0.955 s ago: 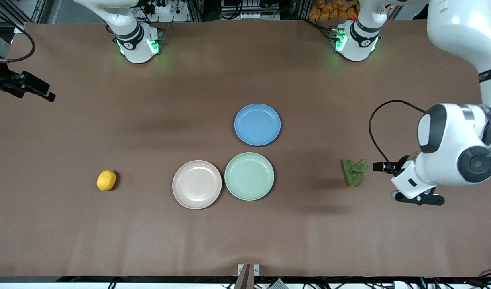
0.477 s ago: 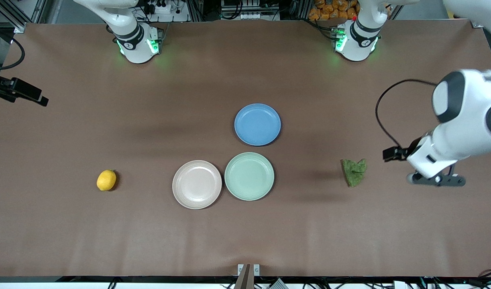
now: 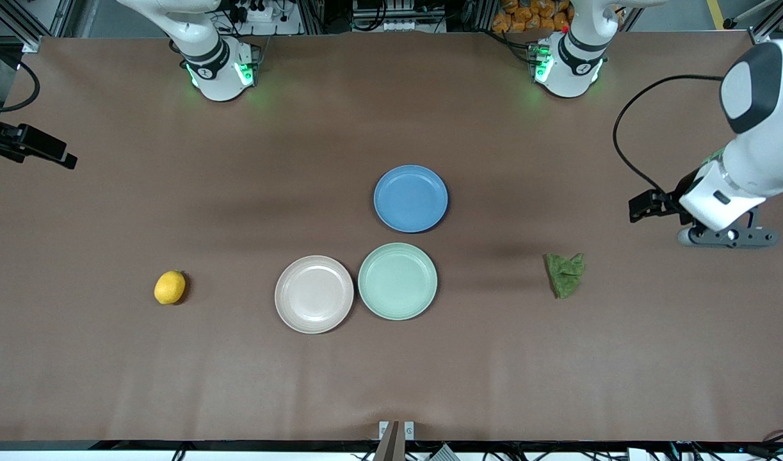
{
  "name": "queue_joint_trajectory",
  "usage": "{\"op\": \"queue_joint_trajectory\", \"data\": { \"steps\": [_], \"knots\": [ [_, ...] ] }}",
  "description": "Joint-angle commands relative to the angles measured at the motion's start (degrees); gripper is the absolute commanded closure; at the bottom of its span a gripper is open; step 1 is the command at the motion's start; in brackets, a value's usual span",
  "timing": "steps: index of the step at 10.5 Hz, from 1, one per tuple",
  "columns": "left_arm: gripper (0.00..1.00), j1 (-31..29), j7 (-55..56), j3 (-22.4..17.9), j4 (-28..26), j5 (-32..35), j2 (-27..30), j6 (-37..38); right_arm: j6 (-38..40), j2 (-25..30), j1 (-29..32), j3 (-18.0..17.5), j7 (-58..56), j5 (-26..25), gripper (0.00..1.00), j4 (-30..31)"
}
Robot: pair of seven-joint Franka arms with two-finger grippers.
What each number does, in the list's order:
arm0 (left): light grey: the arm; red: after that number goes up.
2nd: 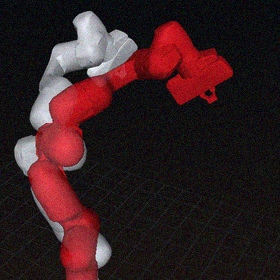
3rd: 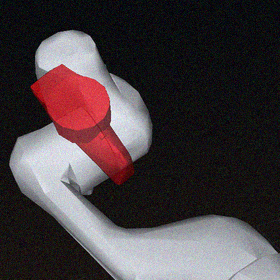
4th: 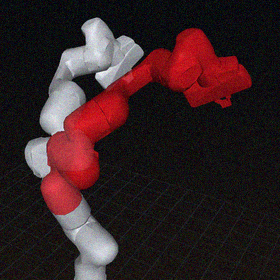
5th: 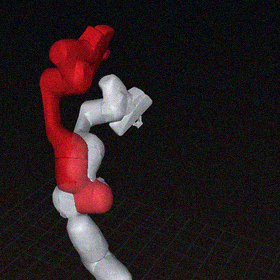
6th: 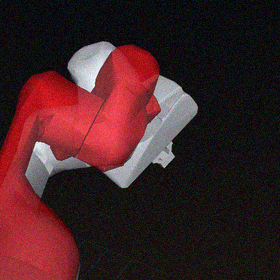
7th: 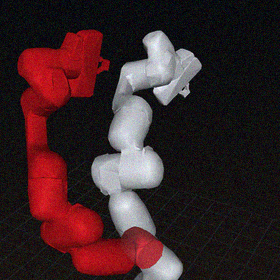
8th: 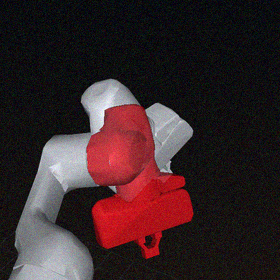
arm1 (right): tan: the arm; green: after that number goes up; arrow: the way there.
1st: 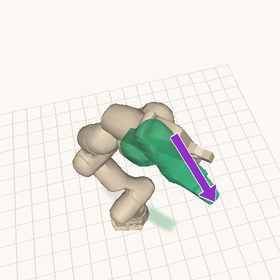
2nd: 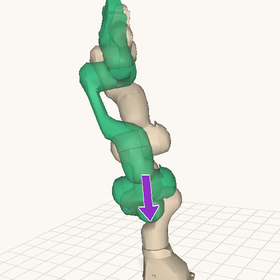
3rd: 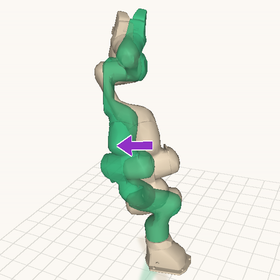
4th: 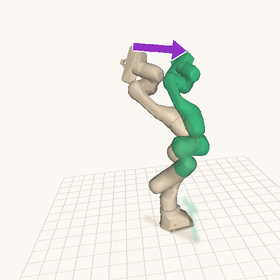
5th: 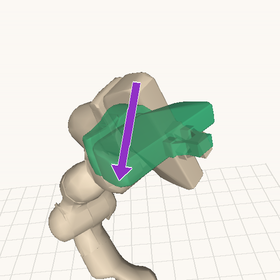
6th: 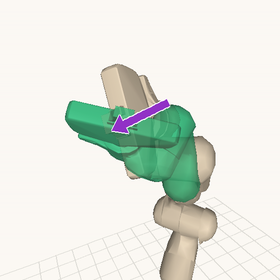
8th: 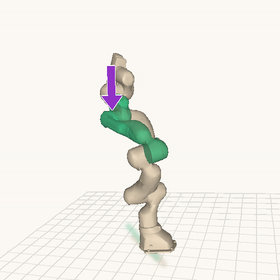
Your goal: Pick lemon and lettuce from plates
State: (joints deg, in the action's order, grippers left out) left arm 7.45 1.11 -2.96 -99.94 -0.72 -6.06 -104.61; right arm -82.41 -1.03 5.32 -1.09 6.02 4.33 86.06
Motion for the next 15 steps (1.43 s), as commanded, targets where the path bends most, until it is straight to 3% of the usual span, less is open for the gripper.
{"op": "queue_joint_trajectory", "data": {
  "steps": [1, 3, 9, 12, 15],
  "knots": [
    [0.00, -0.5, -0.1, 0.2, -2.9, -2.5, 5.8, -1.6, 1.2, -0.3, 0.1, -0.2, -0.6, -0.9, 0.00, -1.1],
    [0.00, -0.5, 0.0, 0.2, -2.1, -3.1, 8.2, -0.2, 0.5, 0.1, 0.2, -0.2, -0.6, -1.5, 0.00, 0.0],
    [0.00, -0.7, -0.1, 0.2, 8.5, -3.1, 7.6, 12.6, 0.5, 0.2, 1.2, -0.1, -0.7, -1.5, 0.00, 0.3],
    [0.00, -0.8, -0.3, 0.2, 10.4, -2.4, 7.8, 15.2, 0.6, 0.2, 0.7, -0.3, -0.7, -1.5, 0.00, 0.5],
    [0.00, -2.9, -1.5, 0.3, 9.7, -3.0, 7.5, 15.2, -8.4, -0.2, 0.4, -0.3, -0.7, -1.6, 0.00, 4.5]
  ]
}}
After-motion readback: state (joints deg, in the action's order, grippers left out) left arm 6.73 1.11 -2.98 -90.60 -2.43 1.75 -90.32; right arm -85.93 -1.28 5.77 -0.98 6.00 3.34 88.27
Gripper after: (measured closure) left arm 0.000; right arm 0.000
